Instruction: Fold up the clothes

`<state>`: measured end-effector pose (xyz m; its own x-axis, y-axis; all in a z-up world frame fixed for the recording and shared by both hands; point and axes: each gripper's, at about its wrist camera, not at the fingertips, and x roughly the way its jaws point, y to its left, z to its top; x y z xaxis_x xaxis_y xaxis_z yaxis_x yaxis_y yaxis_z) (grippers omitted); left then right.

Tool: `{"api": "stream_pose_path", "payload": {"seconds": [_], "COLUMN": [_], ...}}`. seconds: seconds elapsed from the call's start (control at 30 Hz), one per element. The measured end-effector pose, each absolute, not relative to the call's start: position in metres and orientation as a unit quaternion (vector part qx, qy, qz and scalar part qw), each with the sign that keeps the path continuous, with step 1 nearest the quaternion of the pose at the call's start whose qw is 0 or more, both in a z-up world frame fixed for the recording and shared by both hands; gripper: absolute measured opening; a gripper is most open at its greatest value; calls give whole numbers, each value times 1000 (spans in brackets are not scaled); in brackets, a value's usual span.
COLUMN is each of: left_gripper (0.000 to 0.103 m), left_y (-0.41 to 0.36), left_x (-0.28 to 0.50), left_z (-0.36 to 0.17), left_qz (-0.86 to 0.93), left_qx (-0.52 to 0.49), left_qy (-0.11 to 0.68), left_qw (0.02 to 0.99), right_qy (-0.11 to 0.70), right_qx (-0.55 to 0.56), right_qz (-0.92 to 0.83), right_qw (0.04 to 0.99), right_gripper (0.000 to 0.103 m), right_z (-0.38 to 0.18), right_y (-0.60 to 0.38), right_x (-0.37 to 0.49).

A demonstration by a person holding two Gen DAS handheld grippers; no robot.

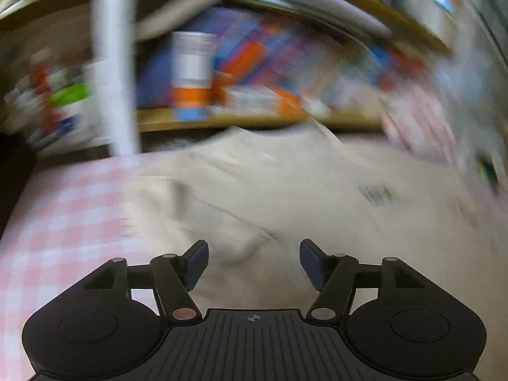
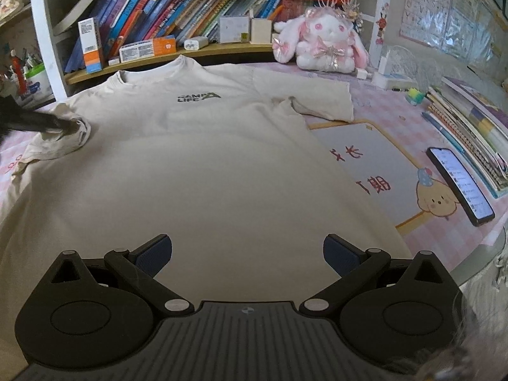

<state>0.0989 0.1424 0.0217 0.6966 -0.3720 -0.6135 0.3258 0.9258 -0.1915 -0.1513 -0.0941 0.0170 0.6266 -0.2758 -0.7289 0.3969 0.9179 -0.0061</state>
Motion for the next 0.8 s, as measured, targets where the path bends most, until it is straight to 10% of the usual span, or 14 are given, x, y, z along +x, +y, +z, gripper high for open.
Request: {"api": "stream_pose_path", "payload": {"seconds": [0.13, 0.27, 0.8], "left_gripper": [60, 4, 43], "left_y": [156, 151, 114], "left_x": [133, 151, 197], "left_z": [9, -4, 33], "left_qz": [-140, -96, -129], "left_qx": [-121, -112, -19], "left_qy": [391, 433, 372], "left_qw": [902, 889, 919], "right_qy": [395, 392, 395], "right_qx": [91, 95, 107], "right_qz": [-195, -201, -214], "right_qw": [893, 893, 887], "right_gripper": [103, 103, 103], "right_z": [12, 12, 9], "right_y": [-102, -106, -116], "right_x": [-154, -158, -165]}}
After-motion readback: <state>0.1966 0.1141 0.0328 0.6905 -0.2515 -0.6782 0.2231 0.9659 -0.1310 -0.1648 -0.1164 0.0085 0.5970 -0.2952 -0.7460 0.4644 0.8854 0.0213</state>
